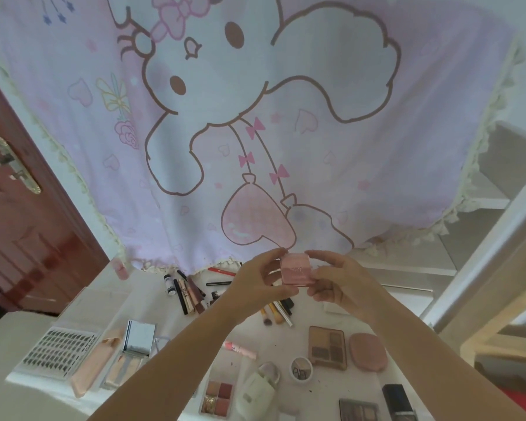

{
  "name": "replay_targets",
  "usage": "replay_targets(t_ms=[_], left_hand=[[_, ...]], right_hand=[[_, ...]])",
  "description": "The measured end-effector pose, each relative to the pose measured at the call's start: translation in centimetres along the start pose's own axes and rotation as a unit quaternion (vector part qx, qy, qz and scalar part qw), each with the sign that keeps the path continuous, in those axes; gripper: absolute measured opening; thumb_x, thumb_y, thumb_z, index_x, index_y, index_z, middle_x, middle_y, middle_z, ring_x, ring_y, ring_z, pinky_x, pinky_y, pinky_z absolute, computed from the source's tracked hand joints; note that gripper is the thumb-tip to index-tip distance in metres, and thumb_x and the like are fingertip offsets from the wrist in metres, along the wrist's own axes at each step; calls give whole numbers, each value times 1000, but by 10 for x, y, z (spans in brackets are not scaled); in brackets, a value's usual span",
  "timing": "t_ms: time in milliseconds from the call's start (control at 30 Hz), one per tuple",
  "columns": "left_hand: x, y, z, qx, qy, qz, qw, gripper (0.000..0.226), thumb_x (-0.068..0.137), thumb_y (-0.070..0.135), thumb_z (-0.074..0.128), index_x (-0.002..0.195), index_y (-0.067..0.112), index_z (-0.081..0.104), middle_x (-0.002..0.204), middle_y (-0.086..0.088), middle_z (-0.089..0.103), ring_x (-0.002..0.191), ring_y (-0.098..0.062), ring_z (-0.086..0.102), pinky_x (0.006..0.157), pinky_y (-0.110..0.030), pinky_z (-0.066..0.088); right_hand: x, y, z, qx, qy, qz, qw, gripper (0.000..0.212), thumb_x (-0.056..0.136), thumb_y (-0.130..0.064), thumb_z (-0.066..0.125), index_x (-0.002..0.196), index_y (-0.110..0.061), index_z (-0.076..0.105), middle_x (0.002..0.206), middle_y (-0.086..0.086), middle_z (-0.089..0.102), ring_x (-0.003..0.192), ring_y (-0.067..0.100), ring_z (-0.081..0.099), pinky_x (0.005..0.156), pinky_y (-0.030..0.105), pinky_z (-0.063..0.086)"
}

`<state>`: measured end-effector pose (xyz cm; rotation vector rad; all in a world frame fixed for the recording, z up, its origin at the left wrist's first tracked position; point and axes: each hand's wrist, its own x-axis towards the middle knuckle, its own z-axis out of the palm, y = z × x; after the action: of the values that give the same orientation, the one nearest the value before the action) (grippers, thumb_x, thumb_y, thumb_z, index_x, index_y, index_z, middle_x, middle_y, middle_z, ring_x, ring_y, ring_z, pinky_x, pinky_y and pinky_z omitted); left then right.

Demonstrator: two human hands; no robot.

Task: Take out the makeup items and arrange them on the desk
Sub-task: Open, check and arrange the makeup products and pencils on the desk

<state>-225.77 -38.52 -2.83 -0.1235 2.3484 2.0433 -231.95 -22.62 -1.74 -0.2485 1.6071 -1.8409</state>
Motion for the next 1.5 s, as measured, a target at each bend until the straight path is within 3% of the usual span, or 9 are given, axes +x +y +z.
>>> replay_targets(t_ms=[133, 233, 567, 733, 900, 1067, 1233, 1367, 1500], left_hand=[[-1, 1, 0, -14, 17, 0, 1000, 62, 75, -8, 66, 130, 9, 44, 104, 9, 60, 100, -11, 61, 95, -29, 49], [-3, 1, 0, -36, 22, -10, 999, 58, 78, -5, 63, 130, 10, 42, 102, 9, 60, 93, -6, 61, 84, -20, 52], [-4, -5, 9, -6, 48, -6, 999, 51, 78, 6, 68, 124, 14, 47, 104, 4, 60, 93, -8, 61, 81, -19, 52], [-3, -14, 12, -31, 60, -25, 997, 29, 79, 9, 67, 107, 12, 58, 92, 5, 66, 85, -6, 63, 73, -11, 53], [-7, -30, 15, -41, 51, -51, 997, 31, 68, 22, 76, 97, 15, 66, 85, 7, 71, 84, -11, 67, 76, -20, 52], [-15, -50, 21, -85, 18, -75, 993, 39, 78, -11, 61, 111, 10, 56, 93, 5, 65, 81, -2, 64, 75, -15, 53], [-16, -74, 23, -107, -1, -119, 987, 38, 79, -15, 56, 105, 12, 58, 89, 6, 66, 72, 4, 67, 74, -14, 54], [-28, -99, 36, -85, 26, -148, 985, 32, 76, -18, 58, 88, 11, 63, 63, 13, 70, 61, 5, 65, 64, -10, 53], [-43, -131, 66, -41, 44, -187, 980, 29, 74, -14, 64, 92, 9, 61, 67, 9, 67, 55, 6, 62, 64, -10, 53]], right_hand=[[-3, -2, -3, -201, 4, -45, 979, 39, 84, -3, 58, 122, -7, 49, 95, 3, 63, 77, 14, 64, 67, 19, 55], [-5, -3, -8, -282, 12, -66, 957, 64, 76, -15, 70, 133, -10, 40, 112, -7, 54, 99, 13, 59, 83, 22, 50], [-8, 6, -5, -250, 11, -54, 967, 45, 78, -19, 67, 121, -7, 57, 95, -9, 64, 85, 3, 62, 75, 14, 51], [-9, 15, -3, -238, 38, -89, 966, 4, 77, -21, 67, 77, -25, 69, 75, -2, 68, 78, 15, 64, 83, 31, 53], [-8, 33, -4, -205, 53, -104, 972, 16, 77, -21, 70, 61, -24, 71, 61, -2, 68, 66, 13, 64, 73, 27, 55], [-5, 49, -21, -158, 40, -32, 986, 18, 84, -12, 60, 69, -10, 71, 63, 1, 72, 63, 14, 69, 66, 22, 58], [-3, 67, -35, -132, 68, 22, 989, 32, 90, -26, 51, 71, -5, 66, 60, 1, 70, 60, 17, 67, 64, 25, 57], [-5, 83, -50, -90, 95, 84, 988, 41, 94, -30, 44, 70, -2, 64, 51, 1, 67, 46, 11, 64, 48, 18, 53], [-3, 113, -63, -168, 123, 128, 970, 41, 92, -36, 47, 67, -8, 64, 58, 2, 69, 52, 13, 64, 47, 19, 49]])
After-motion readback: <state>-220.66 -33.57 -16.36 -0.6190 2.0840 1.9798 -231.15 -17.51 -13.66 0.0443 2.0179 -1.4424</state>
